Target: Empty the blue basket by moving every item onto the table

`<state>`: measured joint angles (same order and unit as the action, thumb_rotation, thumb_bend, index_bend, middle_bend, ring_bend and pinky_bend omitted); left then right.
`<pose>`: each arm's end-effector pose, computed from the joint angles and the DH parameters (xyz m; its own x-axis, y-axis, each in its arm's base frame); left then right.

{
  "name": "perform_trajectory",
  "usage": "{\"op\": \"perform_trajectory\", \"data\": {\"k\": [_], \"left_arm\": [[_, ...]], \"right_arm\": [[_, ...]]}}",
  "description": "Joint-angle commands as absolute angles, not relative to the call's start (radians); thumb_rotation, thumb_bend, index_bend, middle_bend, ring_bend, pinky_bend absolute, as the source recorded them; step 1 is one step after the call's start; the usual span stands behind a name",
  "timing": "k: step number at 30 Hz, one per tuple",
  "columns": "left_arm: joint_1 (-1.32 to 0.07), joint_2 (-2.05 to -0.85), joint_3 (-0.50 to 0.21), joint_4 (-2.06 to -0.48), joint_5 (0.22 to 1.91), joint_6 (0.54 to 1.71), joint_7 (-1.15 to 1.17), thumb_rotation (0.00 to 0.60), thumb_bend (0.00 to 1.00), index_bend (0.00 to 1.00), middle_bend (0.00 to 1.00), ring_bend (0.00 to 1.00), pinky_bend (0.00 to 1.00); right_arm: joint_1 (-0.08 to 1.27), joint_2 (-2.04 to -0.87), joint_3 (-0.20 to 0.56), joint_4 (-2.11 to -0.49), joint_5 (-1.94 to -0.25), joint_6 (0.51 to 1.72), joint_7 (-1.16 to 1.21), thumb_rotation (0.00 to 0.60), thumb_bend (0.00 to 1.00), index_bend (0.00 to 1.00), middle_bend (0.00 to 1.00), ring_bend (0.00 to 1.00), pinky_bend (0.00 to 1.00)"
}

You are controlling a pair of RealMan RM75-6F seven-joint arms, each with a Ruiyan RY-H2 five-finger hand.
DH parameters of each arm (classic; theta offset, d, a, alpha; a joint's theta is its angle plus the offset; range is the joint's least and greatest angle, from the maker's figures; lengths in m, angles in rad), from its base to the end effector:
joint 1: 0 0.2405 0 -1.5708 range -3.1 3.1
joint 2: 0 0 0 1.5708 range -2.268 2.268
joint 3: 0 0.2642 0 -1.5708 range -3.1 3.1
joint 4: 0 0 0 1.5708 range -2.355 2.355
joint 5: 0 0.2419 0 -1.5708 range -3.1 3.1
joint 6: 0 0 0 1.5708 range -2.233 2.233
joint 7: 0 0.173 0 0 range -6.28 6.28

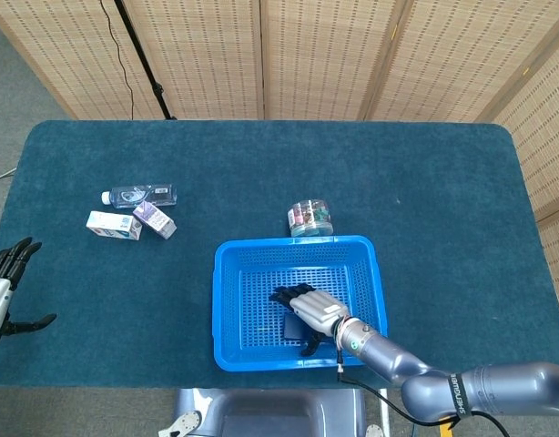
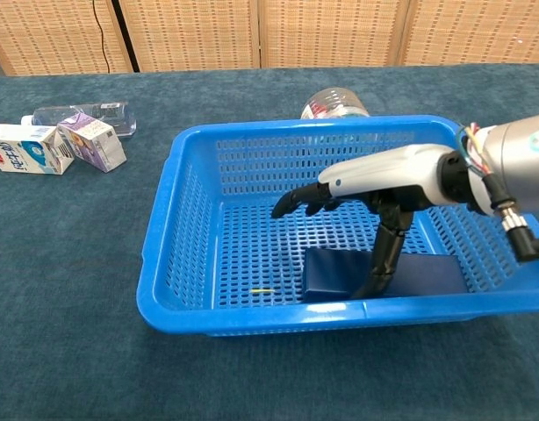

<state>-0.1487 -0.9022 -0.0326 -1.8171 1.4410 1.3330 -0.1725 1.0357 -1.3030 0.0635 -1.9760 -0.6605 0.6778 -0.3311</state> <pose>-0.3098 0.2241 0.1598 0.2378 0.1455 0.9603 0.9702 0.0109 -0.2419 -0.0683 -0.2928 -0.0696 0.3583 -0.7334 0.5777 -0.9145 -0.4002 0.0591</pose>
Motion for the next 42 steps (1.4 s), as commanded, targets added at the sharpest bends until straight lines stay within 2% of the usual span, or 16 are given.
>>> {"op": "perform_trajectory", "data": {"k": [1,14,17,20,25,30,36,40,42], "left_arm": [[-0.147,-0.902,-0.032,-1.818,1.444,1.336,-0.174,0.600,0.03,0.00,0.00,0.00,0.00],[-0.147,-0.905,-0.030,-1.819,1.445,1.337,-0.165,0.600,0.03,0.00,0.00,0.00,0.00],[-0.146,-0.908,-0.030,-1.819,1.445,1.339,-0.159,0.600,0.03,0.00,0.00,0.00,0.00],[-0.148,-0.910,-0.030,-1.821,1.442,1.337,-0.151,0.600,0.03,0.00,0.00,0.00,0.00],[-0.148,-0.912,-0.029,-1.824,1.441,1.337,-0.143,0.600,0.03,0.00,0.00,0.00,0.00],[-0.150,-0.912,-0.028,-1.825,1.441,1.334,-0.140,0.600,0.03,0.00,0.00,0.00,0.00],[-0.149,-0.911,-0.027,-1.827,1.442,1.334,-0.140,0.600,0.03,0.00,0.00,0.00,0.00],[-0.148,-0.911,-0.025,-1.827,1.445,1.335,-0.141,0.600,0.03,0.00,0.00,0.00,0.00],[-0.148,-0.911,-0.025,-1.827,1.446,1.336,-0.142,0.600,0.03,0.00,0.00,0.00,0.00]], "right_arm": [[1.038,-1.326,0.048,-1.967,-0.663,0.692,-0.331,0.600,0.00,0.00,0.00,0.00,0.00],[0.941,-1.462,0.001,-1.875,-0.846,0.867,-0.335,0.600,0.00,0.00,0.00,0.00,0.00],[0.918,-1.493,0.009,-1.846,-0.870,0.916,-0.338,0.600,0.00,0.00,0.01,0.00,0.00],[0.894,-1.542,0.021,-1.771,-0.943,1.022,-0.385,0.600,0.00,0.00,0.02,0.00,0.00],[0.858,-1.587,0.022,-1.683,-1.046,1.098,-0.406,0.600,0.00,0.00,0.03,0.00,0.00],[0.836,-1.572,0.029,-1.694,-1.079,1.095,-0.392,0.600,0.00,0.00,0.04,0.00,0.00],[0.829,-1.501,0.025,-1.810,-1.001,1.030,-0.413,0.600,0.00,0.00,0.04,0.00,0.00],[0.819,-1.501,0.020,-1.805,-0.992,1.042,-0.445,0.600,0.00,0.00,0.04,0.00,0.00],[0.814,-1.504,0.020,-1.796,-0.985,1.042,-0.446,0.600,0.00,0.00,0.04,0.00,0.03]]}}
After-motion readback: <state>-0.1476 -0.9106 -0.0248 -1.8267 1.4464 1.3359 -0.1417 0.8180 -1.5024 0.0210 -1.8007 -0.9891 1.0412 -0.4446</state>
